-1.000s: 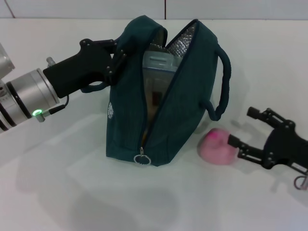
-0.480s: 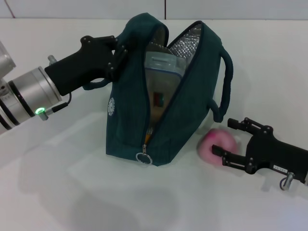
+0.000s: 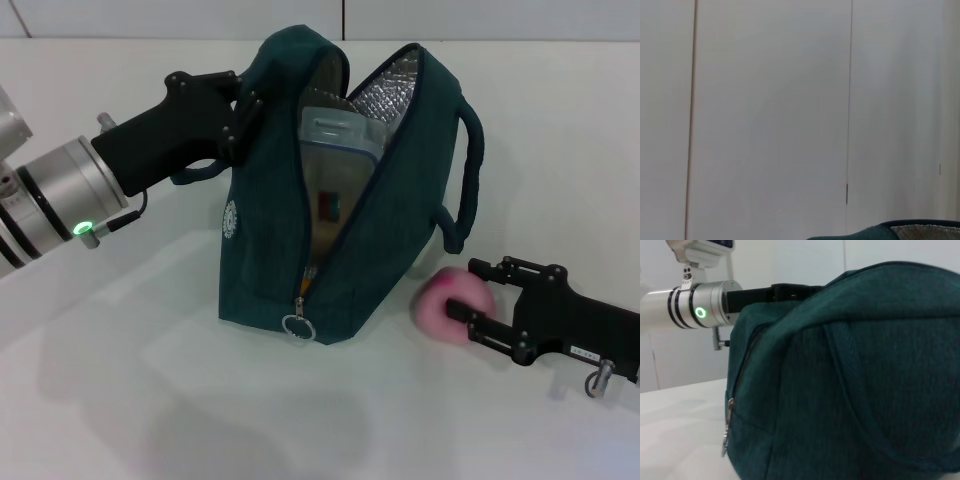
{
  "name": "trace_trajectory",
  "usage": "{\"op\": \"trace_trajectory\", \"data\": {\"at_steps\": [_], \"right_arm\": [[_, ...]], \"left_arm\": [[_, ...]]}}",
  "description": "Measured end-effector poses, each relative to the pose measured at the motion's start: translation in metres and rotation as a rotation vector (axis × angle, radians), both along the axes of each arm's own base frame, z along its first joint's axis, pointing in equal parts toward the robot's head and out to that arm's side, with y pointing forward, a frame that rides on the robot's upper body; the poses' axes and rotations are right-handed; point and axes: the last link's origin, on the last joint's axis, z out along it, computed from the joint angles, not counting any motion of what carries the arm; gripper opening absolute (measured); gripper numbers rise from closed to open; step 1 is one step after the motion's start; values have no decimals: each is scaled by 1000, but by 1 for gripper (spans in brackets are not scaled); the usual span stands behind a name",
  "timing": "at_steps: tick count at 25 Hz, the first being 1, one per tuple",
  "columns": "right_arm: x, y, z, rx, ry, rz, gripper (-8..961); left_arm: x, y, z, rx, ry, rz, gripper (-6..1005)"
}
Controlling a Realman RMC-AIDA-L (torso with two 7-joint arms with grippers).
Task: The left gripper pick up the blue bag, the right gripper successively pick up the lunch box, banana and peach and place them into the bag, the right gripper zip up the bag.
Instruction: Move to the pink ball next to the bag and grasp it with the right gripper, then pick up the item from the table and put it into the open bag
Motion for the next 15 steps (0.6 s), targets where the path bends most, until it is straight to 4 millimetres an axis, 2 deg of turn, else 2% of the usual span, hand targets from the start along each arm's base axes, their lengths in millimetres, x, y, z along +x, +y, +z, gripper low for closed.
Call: {"op": "trace_trajectory", "data": {"at_steps": [7, 12, 15], "right_arm": [[1, 1, 4, 22, 0, 8, 551], [-3, 4, 6, 27, 4, 30, 305], [-8, 1, 10, 29, 35, 65, 267]], "left_arm": [[-2, -1, 0, 5, 1, 4, 42], [-2, -1, 0, 6, 4, 3, 43], [-3, -2, 0, 5, 4, 6, 43]]}}
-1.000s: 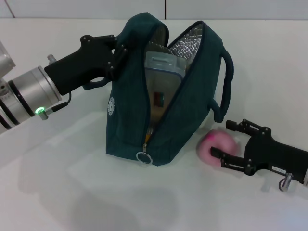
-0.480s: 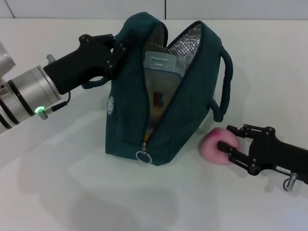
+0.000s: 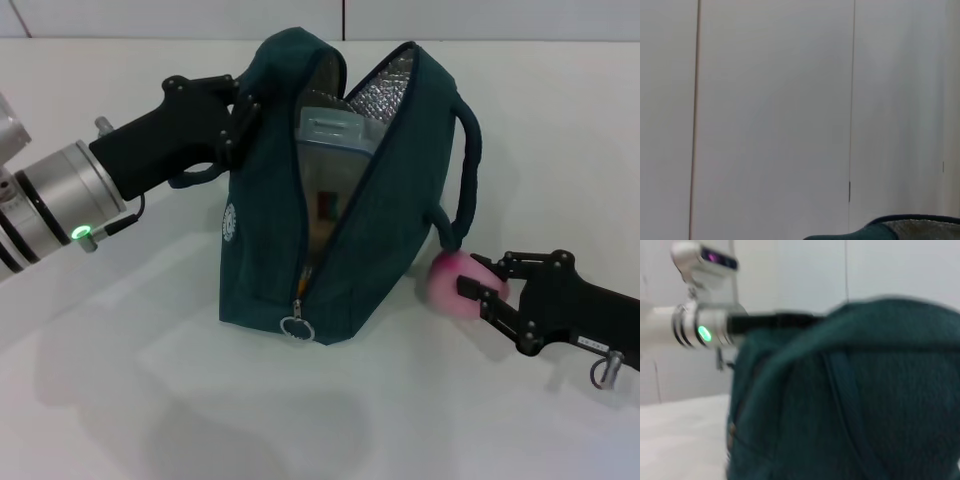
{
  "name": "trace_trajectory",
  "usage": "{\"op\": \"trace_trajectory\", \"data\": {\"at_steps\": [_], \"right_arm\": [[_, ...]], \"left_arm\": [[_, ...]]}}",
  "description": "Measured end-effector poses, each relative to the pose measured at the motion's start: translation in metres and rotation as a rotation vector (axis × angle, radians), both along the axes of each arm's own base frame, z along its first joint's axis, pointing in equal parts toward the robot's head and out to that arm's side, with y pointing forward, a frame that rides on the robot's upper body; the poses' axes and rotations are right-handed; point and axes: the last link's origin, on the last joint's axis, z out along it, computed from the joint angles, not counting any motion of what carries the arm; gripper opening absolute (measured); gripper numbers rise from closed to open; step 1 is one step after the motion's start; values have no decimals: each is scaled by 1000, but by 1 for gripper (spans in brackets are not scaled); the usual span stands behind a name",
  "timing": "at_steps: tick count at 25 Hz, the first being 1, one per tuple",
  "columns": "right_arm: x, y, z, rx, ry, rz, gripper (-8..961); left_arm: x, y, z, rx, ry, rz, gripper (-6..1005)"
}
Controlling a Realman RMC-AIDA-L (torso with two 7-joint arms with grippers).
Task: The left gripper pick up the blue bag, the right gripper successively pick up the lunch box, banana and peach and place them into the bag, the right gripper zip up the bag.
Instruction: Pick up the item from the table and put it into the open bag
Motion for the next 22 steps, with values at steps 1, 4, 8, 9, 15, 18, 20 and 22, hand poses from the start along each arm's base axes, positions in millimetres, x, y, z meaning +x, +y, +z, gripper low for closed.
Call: {"op": "trace_trajectory", "data": {"at_steps": [1, 4, 8, 9, 15, 18, 20, 22], "right_arm": [[-3, -3, 3, -5, 28, 25, 255], [-11, -8, 13, -29, 97, 70, 227], [-27, -10, 20, -78, 161, 152, 197], [-32, -11, 22, -86, 178, 183, 188], [-65, -17, 41, -111, 305, 405, 142], [-81, -5, 46, -75, 349, 453, 128], [-90, 9, 46, -53, 359, 428, 119], [-102, 27, 45, -53, 370, 389, 107]], "left_arm": [[-1, 0, 0, 0, 0, 1, 43], [0, -1, 0, -2, -3, -2, 43], [1, -3, 1, -4, -11, -15, 44], [5, -5, 2, -10, -27, -42, 44], [7, -8, 4, -19, -37, -62, 44], [7, -9, 2, -25, -35, -69, 45], [8, -10, 1, -32, -34, -77, 45], [10, -10, 0, -39, -31, -84, 45]]}}
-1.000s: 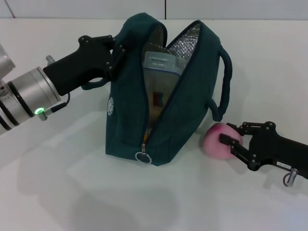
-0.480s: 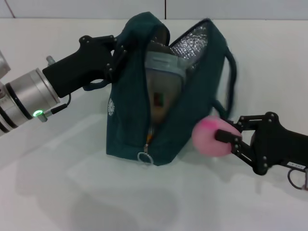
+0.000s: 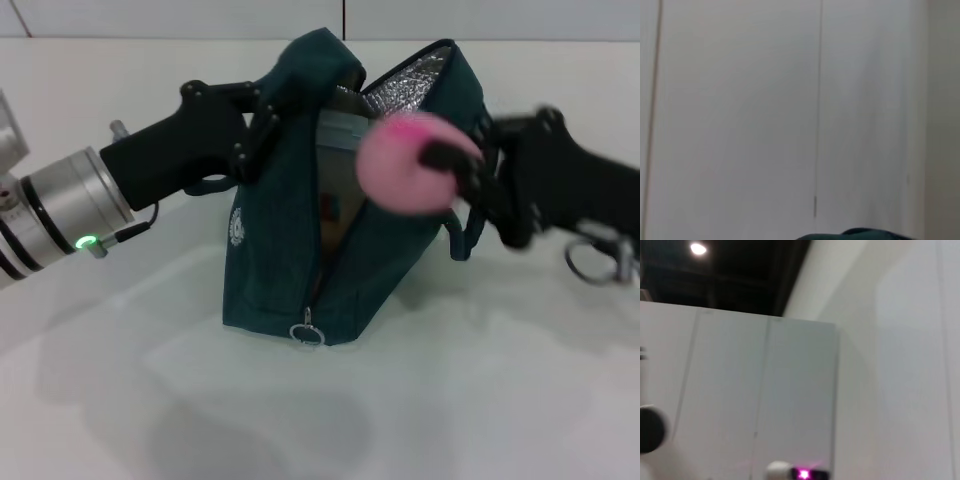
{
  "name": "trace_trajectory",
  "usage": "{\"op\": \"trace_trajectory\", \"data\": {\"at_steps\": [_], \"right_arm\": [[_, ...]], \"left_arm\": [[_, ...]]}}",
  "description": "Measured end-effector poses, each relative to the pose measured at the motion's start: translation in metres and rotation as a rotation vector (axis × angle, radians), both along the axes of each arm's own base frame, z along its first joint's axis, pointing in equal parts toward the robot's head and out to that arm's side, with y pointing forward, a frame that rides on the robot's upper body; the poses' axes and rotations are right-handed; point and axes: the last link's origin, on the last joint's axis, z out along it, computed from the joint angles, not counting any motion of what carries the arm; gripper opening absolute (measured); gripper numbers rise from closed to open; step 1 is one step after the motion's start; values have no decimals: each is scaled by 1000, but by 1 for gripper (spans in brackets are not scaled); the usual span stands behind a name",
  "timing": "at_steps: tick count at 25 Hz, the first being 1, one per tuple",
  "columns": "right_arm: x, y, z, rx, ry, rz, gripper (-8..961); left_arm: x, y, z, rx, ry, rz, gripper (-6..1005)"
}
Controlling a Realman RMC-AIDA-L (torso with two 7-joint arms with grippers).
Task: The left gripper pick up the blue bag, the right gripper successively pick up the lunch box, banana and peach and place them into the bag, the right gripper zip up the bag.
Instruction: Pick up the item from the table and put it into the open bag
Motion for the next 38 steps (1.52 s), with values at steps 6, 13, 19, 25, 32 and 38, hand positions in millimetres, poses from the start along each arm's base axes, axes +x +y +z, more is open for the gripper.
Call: {"op": "trace_trajectory", "data": {"at_steps": [6, 13, 19, 25, 32, 38], "right_arm": [[-45, 41, -10, -71, -36, -18, 64], [-50, 59, -19, -71, -125, -98, 47], [-43, 59, -34, -123, -219, -151, 70], [-31, 48, -36, -150, -239, -160, 94], [-26, 38, -35, -182, -285, -144, 121], [-28, 38, -35, -197, -284, -151, 144]], "left_arm": [[4, 0, -3, -11, 4, -17, 46], [-1, -1, -1, 0, 10, 2, 46], [-2, 1, 1, 16, 21, -6, 47], [-2, 2, 2, 27, 26, -9, 47], [-5, 0, 4, 37, 25, 2, 48], [-5, 1, 4, 37, 25, 2, 49]]}}
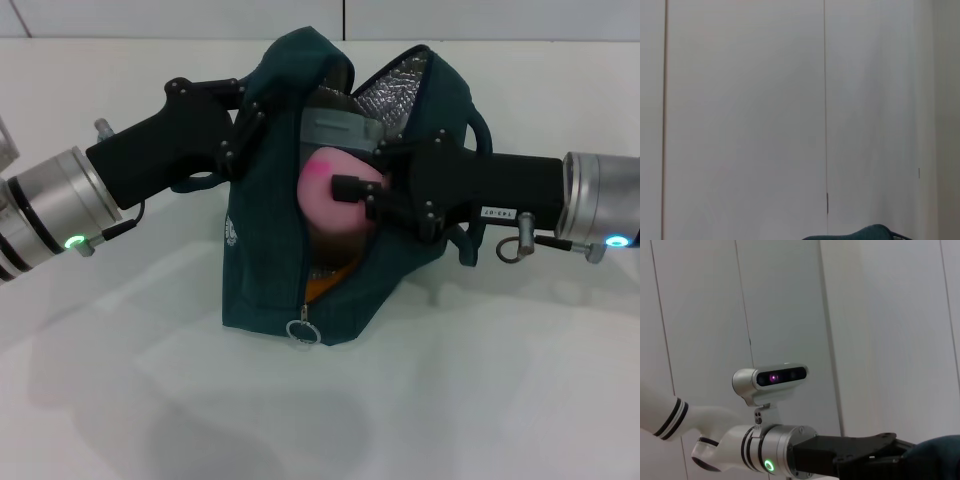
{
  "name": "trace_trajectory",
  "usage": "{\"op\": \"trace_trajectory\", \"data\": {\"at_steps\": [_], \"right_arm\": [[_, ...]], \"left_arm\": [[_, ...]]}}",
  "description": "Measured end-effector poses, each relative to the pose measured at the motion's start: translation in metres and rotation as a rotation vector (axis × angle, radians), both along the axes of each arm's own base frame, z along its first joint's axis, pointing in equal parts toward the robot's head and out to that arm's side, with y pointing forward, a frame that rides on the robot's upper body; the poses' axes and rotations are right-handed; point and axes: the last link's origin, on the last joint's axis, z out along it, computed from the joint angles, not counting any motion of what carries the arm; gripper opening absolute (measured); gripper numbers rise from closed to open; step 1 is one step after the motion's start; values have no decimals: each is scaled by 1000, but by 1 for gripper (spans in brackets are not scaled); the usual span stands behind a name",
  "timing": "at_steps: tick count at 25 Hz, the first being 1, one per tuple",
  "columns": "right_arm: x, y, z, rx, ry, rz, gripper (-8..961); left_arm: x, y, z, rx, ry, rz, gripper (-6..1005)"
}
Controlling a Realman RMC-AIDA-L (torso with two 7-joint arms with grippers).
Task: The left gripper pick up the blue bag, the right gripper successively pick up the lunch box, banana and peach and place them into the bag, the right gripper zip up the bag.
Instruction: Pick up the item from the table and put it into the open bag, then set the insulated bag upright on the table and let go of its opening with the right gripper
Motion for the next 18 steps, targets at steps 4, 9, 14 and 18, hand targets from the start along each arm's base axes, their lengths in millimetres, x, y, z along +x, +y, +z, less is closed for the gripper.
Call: {"op": "trace_trajectory", "data": {"at_steps": [4, 9, 14, 18], "right_arm": [[-4, 1, 0, 13, 10, 6, 255], [-5, 4, 4, 44, 23, 7, 464], [2, 0, 13, 91, 50, 5, 573], [20, -14, 31, 119, 106, -12, 567]], "left_arm": [[1, 1, 0, 0, 0, -2, 49], [2, 1, 0, 0, -1, -5, 49], [1, 1, 0, 1, -1, -2, 50], [-2, 0, 3, 13, -12, 11, 50]]}}
